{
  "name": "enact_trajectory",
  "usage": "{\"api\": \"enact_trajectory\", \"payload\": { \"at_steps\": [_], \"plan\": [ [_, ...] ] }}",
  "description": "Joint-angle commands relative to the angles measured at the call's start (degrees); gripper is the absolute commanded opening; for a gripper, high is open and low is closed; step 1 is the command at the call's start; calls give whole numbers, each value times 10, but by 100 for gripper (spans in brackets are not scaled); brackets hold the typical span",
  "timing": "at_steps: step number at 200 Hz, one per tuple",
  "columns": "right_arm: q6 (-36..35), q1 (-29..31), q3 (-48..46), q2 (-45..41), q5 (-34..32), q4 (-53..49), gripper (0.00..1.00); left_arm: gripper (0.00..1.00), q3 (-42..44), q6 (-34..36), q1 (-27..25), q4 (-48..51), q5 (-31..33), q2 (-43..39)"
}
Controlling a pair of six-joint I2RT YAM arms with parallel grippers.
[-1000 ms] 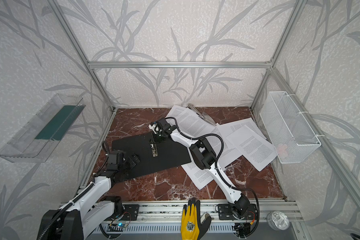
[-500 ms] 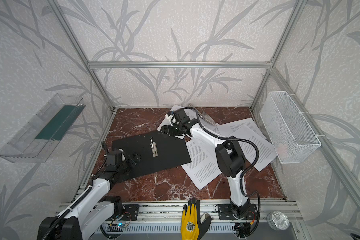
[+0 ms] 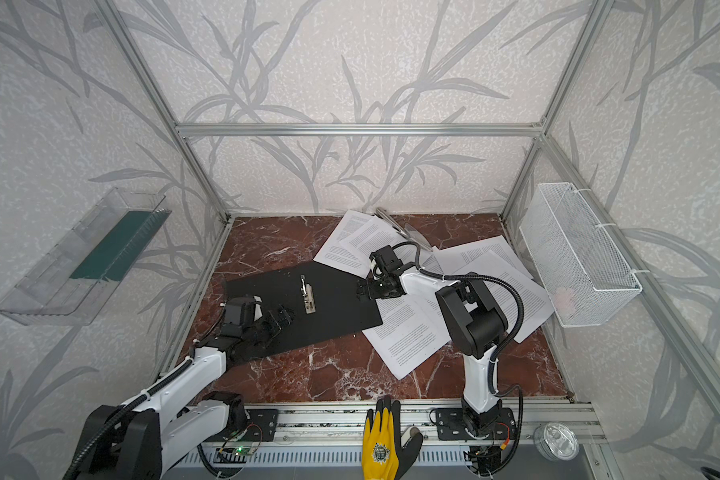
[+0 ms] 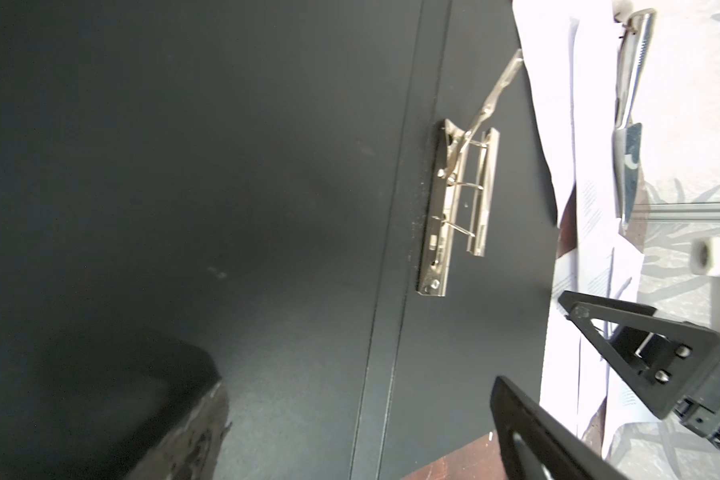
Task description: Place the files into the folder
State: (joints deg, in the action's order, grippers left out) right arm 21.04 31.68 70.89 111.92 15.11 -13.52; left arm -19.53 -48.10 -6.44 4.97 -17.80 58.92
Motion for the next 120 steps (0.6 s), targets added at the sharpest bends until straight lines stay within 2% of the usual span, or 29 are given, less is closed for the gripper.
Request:
{"api": "enact_trajectory", "payload": {
  "at_steps": [1, 87, 120],
  "plan": [
    [-2, 18, -16, 11, 15, 10, 97, 99, -9, 2, -1, 15, 40, -10],
    [23, 114, -33, 17, 36, 35, 95, 99, 1, -7, -1, 70, 118, -93],
    [23, 127, -19, 20, 59, 49, 95, 99, -7, -8, 0, 98, 127, -136]
  ]
}}
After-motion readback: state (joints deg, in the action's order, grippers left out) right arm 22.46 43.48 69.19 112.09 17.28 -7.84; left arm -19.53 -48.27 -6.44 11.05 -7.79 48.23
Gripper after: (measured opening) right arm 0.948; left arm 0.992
